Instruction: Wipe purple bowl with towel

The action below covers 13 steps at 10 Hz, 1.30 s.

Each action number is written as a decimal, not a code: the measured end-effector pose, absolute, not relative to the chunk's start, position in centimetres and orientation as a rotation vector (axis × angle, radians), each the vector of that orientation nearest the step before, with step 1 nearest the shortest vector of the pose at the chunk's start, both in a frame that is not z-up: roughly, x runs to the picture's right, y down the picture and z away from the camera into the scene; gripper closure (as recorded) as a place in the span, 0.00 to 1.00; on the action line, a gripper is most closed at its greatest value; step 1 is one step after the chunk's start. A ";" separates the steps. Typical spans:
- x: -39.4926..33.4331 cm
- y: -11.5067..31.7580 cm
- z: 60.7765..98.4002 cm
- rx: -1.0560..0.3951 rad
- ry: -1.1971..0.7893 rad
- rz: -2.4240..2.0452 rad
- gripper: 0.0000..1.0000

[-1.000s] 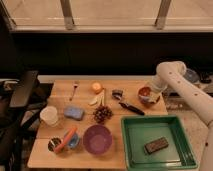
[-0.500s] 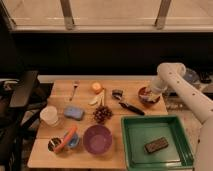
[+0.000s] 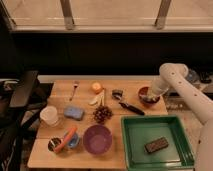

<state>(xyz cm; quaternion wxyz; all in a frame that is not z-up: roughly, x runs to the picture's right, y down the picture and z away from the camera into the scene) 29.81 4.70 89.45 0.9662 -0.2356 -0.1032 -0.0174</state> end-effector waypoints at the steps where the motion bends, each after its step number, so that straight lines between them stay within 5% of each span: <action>1: 30.0 4.2 88.3 -0.455 -0.221 -0.031 1.00; 8: 28.9 1.3 75.5 -0.318 -0.385 -0.091 1.00; 13: 19.3 3.8 71.7 -0.376 -0.588 -0.246 1.00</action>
